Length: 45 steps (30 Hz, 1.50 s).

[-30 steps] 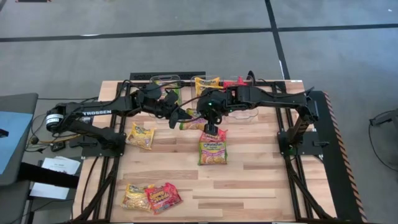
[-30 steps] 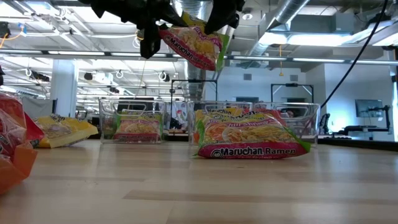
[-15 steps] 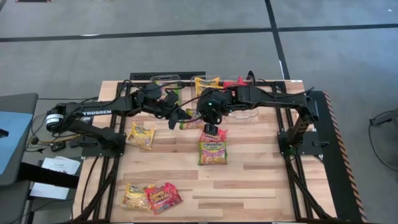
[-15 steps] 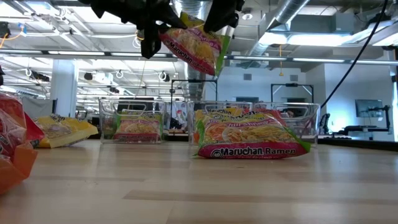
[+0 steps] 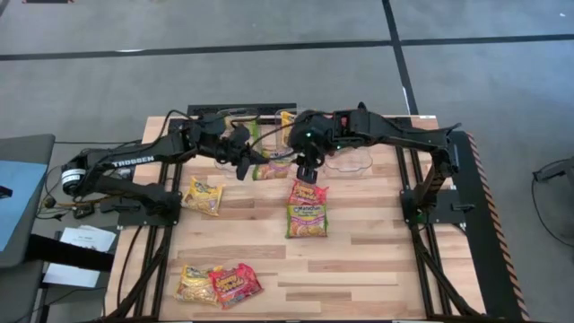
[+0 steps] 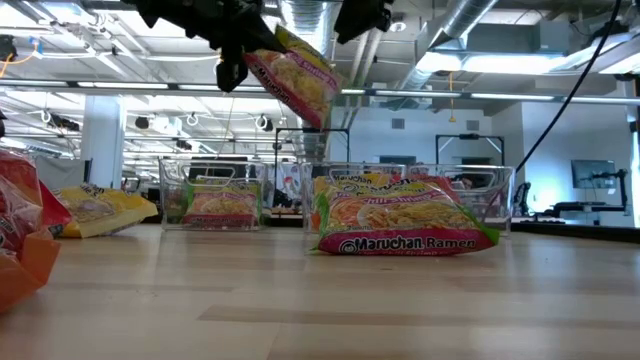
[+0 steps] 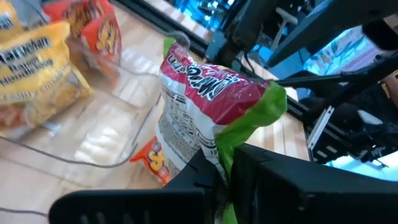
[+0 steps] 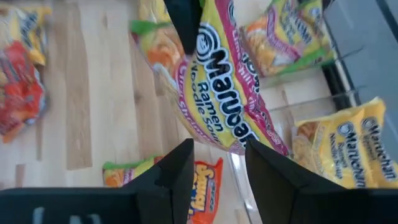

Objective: Sort Maruchan noodles
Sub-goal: Put the green noodle pack into the left transparent bin

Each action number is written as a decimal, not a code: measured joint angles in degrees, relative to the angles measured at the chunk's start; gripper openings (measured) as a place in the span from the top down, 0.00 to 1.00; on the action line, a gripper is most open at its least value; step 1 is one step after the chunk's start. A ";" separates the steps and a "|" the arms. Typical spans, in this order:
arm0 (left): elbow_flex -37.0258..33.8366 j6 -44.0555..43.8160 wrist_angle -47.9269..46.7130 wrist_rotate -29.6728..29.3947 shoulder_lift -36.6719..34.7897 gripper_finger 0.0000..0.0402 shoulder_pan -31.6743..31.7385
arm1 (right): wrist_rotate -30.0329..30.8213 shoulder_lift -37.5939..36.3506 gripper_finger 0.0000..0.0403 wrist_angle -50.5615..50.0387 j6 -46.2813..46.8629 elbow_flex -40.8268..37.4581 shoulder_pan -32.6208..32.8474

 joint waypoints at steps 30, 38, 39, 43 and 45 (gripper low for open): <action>-26.64 6.63 16.54 1.91 -21.68 0.99 23.98 | 0.02 0.02 0.60 -17.27 -0.64 17.06 -3.72; -33.43 6.52 20.29 5.76 -20.39 0.99 30.65 | 0.02 0.02 0.60 -18.06 -0.46 17.06 -3.72; -33.85 6.66 20.30 6.57 -19.78 0.99 31.25 | 0.02 0.02 0.60 -18.08 -0.46 17.06 -3.72; -35.33 6.35 24.97 9.62 -16.61 0.99 33.03 | 0.02 0.02 0.60 -18.04 -0.51 17.06 -3.72; -36.00 6.14 27.05 9.70 -14.39 0.99 33.39 | 0.02 0.02 0.60 -18.01 -0.51 17.06 -3.72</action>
